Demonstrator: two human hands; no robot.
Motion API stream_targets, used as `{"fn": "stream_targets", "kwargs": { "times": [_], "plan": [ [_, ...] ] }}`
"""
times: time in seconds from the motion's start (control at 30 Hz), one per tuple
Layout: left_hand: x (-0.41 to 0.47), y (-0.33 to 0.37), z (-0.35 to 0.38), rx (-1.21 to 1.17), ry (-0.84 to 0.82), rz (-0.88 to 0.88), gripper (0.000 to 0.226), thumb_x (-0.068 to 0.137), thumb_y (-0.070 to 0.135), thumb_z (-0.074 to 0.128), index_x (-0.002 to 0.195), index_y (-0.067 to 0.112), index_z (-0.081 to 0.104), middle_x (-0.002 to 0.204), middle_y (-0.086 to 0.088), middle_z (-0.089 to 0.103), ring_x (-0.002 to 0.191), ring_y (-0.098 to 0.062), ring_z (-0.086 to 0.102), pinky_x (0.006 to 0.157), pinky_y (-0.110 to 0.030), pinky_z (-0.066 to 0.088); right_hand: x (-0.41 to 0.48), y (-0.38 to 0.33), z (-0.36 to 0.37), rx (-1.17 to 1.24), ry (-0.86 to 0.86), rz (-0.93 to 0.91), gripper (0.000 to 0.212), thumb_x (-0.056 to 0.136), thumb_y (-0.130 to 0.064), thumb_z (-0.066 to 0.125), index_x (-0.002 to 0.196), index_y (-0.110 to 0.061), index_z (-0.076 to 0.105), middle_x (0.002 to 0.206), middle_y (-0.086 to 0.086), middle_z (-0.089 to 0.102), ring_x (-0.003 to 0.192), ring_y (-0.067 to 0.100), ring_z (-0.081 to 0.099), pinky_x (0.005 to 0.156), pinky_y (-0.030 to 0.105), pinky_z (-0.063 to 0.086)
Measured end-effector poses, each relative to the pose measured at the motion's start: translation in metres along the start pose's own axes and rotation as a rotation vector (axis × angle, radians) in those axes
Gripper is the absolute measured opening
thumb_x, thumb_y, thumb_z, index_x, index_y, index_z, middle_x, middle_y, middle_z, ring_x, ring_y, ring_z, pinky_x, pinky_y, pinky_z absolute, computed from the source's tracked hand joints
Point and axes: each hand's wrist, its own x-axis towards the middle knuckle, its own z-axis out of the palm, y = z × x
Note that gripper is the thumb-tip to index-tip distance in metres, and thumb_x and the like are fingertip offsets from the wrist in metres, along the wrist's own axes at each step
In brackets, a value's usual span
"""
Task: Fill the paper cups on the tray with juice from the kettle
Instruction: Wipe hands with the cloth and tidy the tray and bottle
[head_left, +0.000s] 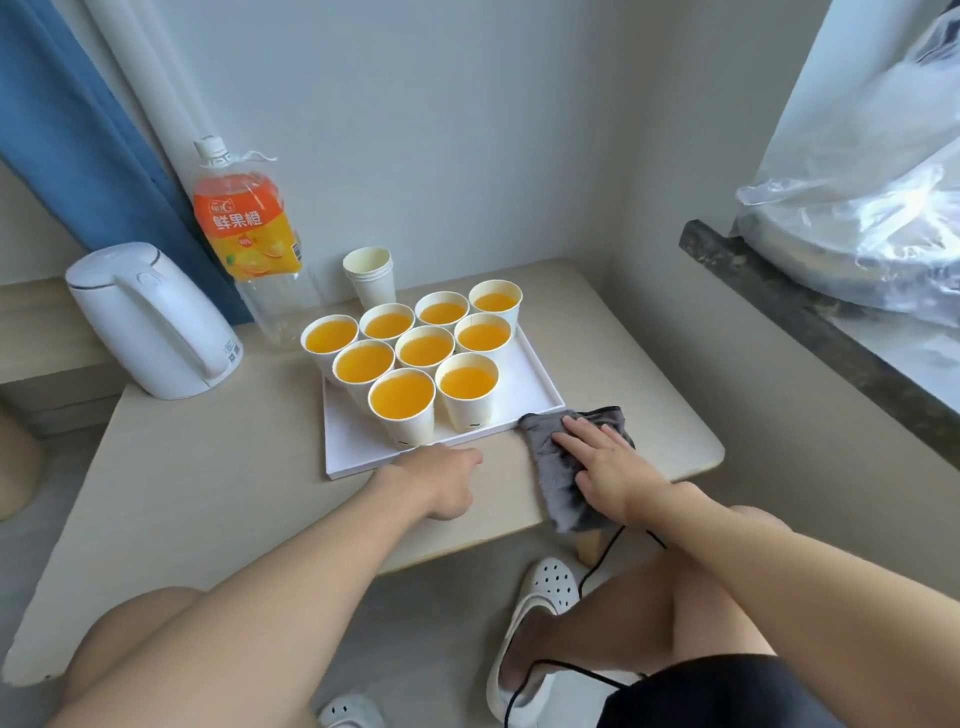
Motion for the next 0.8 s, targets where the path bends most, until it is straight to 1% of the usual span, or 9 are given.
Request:
{"fn": "stream_targets", "kwargs": {
  "times": [0.07, 0.1, 0.17, 0.23, 0.37, 0.43, 0.53, 0.63, 0.8],
  "plan": [
    [0.004, 0.01, 0.0, 0.066, 0.0, 0.002, 0.045, 0.097, 0.027, 0.049, 0.142, 0.026, 0.046, 0.138, -0.013, 0.049, 0.124, -0.036, 0.055, 0.093, -0.042, 0.051, -0.002, 0.018, -0.006, 0.024, 0.002, 0.114, 0.062, 0.097, -0.018, 0.038, 0.156, -0.022, 0.018, 0.164, 0.0, 0.001, 0.15, 0.014, -0.002, 0.12, 0.03, -0.007],
    [0.006, 0.015, 0.002, 0.079, 0.021, 0.013, 0.044, 0.097, 0.031, 0.052, 0.14, 0.024, 0.047, 0.138, -0.013, 0.046, 0.126, -0.035, 0.052, 0.093, -0.043, 0.05, -0.002, 0.026, -0.008, 0.033, -0.003, 0.17, 0.062, 0.097, -0.019, 0.036, 0.156, -0.021, 0.017, 0.164, 0.002, 0.0, 0.15, 0.016, -0.003, 0.121, 0.032, -0.006],
    [0.012, 0.022, 0.007, 0.076, 0.093, 0.05, 0.047, 0.094, 0.04, 0.059, 0.135, 0.018, 0.05, 0.14, -0.01, 0.044, 0.133, -0.031, 0.045, 0.096, -0.041, 0.046, 0.002, 0.039, -0.011, 0.033, -0.023, 0.262, 0.062, 0.098, -0.023, 0.031, 0.157, -0.02, 0.012, 0.164, 0.005, -0.004, 0.15, 0.018, -0.007, 0.121, 0.034, -0.006],
    [0.018, 0.028, 0.009, 0.062, 0.142, 0.078, 0.053, 0.09, 0.048, 0.064, 0.129, 0.015, 0.05, 0.141, -0.008, 0.046, 0.136, -0.028, 0.042, 0.099, -0.038, 0.044, 0.012, 0.046, -0.014, 0.041, -0.049, 0.33, 0.062, 0.099, -0.03, 0.028, 0.157, -0.019, 0.008, 0.164, 0.006, -0.008, 0.15, 0.018, -0.01, 0.121, 0.036, -0.007],
    [0.027, 0.036, 0.003, 0.085, 0.13, 0.082, 0.061, 0.087, 0.051, 0.071, 0.132, 0.017, 0.049, 0.138, -0.011, 0.048, 0.133, -0.031, 0.045, 0.098, -0.038, 0.044, 0.039, 0.049, -0.013, -0.007, -0.064, 0.397, 0.071, 0.097, -0.054, 0.024, 0.157, -0.021, 0.003, 0.163, 0.009, -0.011, 0.15, 0.022, -0.013, 0.12, 0.04, -0.009],
    [0.031, 0.038, -0.002, 0.121, 0.113, 0.071, 0.063, 0.086, 0.052, 0.074, 0.133, 0.017, 0.05, 0.136, -0.012, 0.049, 0.13, -0.032, 0.049, 0.095, -0.038, 0.045, 0.051, 0.05, -0.014, -0.042, -0.061, 0.393, 0.074, 0.096, -0.059, 0.024, 0.157, -0.024, 0.002, 0.163, 0.01, -0.012, 0.15, 0.024, -0.013, 0.12, 0.041, -0.008],
    [0.037, 0.044, -0.005, 0.174, 0.108, 0.052, 0.066, 0.084, 0.05, 0.079, 0.135, 0.018, 0.051, 0.136, -0.013, 0.051, 0.128, -0.032, 0.052, 0.09, -0.038, 0.047, 0.071, 0.052, -0.019, -0.065, -0.064, 0.374, 0.067, 0.098, -0.052, 0.025, 0.157, -0.026, 0.003, 0.163, 0.009, -0.01, 0.15, 0.024, -0.011, 0.12, 0.042, -0.006],
    [0.041, 0.048, -0.001, 0.224, 0.114, 0.028, 0.07, 0.084, 0.047, 0.08, 0.139, 0.018, 0.049, 0.138, -0.014, 0.049, 0.128, -0.032, 0.051, 0.092, -0.038, 0.048, 0.092, 0.052, -0.022, -0.066, -0.048, 0.346, 0.062, 0.099, -0.044, 0.024, 0.157, -0.028, 0.005, 0.164, 0.007, -0.008, 0.15, 0.023, -0.008, 0.12, 0.042, -0.005],
    [0.04, 0.05, 0.006, 0.234, 0.13, 0.011, 0.071, 0.085, 0.046, 0.079, 0.14, 0.017, 0.046, 0.137, -0.015, 0.048, 0.128, -0.033, 0.05, 0.093, -0.039, 0.049, 0.112, 0.055, -0.03, -0.048, -0.044, 0.288, 0.059, 0.1, -0.037, 0.024, 0.156, -0.031, 0.008, 0.164, 0.005, -0.006, 0.15, 0.021, -0.006, 0.121, 0.041, -0.005]
  ]
}}
